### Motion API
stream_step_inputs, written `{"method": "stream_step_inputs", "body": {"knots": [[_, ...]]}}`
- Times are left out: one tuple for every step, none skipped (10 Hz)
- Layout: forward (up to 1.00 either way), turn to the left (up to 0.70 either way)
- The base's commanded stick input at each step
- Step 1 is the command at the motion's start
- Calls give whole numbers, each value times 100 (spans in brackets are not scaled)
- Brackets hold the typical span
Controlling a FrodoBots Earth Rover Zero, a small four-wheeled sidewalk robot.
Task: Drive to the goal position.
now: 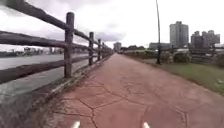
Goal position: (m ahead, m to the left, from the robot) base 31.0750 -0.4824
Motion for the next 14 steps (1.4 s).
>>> {"method": "stream_step_inputs", "body": {"knots": [[70,0],[70,0],[70,0],[70,0],[70,0],[70,0],[70,0],[70,0],[70,0],[70,0],[70,0],[70,0],[70,0],[70,0]]}}
